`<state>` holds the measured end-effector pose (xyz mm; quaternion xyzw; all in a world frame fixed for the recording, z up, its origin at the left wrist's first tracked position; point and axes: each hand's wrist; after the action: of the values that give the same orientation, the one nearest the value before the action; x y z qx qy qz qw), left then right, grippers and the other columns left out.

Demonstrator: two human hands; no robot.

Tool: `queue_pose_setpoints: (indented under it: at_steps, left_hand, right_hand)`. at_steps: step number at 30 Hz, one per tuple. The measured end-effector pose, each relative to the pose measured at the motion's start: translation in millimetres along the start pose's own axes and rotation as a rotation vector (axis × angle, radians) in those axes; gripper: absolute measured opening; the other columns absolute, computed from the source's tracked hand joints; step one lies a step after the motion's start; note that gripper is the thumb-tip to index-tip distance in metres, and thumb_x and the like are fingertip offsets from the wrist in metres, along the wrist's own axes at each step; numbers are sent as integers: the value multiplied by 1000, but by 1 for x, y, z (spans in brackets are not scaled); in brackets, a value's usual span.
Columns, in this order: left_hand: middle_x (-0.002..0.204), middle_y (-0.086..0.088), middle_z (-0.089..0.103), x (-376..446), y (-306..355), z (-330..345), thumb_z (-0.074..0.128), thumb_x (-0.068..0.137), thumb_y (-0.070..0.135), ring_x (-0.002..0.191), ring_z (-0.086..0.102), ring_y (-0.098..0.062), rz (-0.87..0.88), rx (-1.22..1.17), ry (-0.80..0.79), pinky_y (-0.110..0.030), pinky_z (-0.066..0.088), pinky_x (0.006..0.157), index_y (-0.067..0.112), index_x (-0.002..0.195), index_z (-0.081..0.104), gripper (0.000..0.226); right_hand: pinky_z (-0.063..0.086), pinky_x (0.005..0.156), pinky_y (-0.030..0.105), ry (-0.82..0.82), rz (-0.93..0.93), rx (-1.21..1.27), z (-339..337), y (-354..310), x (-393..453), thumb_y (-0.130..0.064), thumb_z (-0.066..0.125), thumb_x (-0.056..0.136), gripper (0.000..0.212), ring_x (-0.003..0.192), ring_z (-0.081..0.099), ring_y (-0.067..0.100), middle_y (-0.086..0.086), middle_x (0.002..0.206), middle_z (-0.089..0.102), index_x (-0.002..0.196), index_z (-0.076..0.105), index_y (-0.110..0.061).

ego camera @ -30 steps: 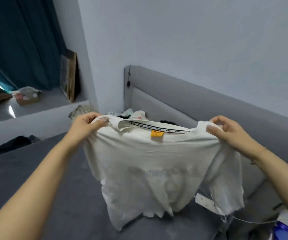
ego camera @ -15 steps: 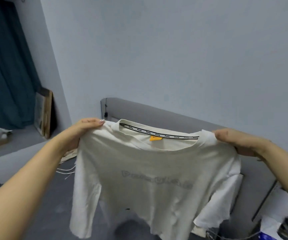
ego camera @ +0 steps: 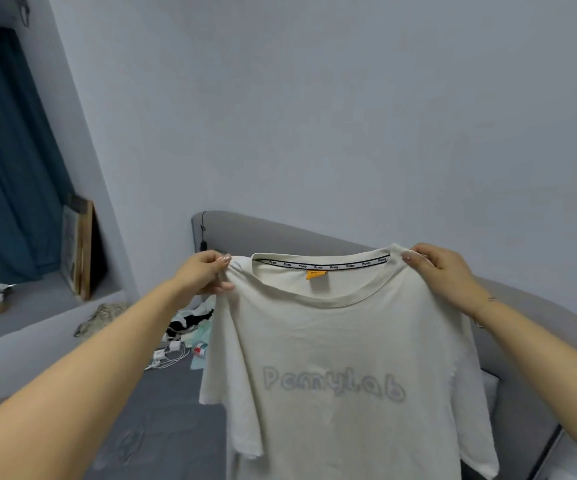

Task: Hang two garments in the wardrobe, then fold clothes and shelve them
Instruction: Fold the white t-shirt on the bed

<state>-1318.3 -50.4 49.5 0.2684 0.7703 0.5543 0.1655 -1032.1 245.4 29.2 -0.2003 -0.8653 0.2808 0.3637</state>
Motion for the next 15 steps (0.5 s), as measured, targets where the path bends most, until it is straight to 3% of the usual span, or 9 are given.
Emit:
queue_pose_setpoints:
  at_steps: [2,4,9,15]
  left_hand:
    - [82,-11,55,18,7,12,49,101,26,57,70,-15,-48,-117,-36,-26,58,58,14,81,47,24]
    - [81,-9,56,35,16,21,47,102,27,59,66,-11,-14,-139,-30,-29,52,64,15,81,48,25]
    - [80,1,47,50,47,24,47,102,29,74,45,-10,140,-202,28,-22,32,66,20,81,52,24]
    - [84,12,56,18,30,-12,54,99,31,75,50,6,315,-217,57,-14,34,72,24,83,61,18]
  right_hand:
    - [37,63,33,76,0,-59,0,8,18,-36,54,98,29,62,47,13,-8,60,50,71,57,-26]
    - [39,64,36,162,-15,-98,-5,11,34,-40,55,97,28,65,50,18,-8,60,52,76,61,-23]
    - [36,61,36,297,-85,-131,-25,-1,51,-42,54,97,31,64,50,22,-3,60,53,80,61,-18]
    - [37,63,34,297,-173,-140,-22,-35,4,-43,55,96,29,62,49,23,9,64,53,81,61,-19]
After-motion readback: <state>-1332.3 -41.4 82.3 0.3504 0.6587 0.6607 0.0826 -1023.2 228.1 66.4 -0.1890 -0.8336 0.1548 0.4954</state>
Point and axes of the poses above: each hand's wrist, its own x-axis towards the middle knuckle, its own z-axis out of the palm, y = z × x
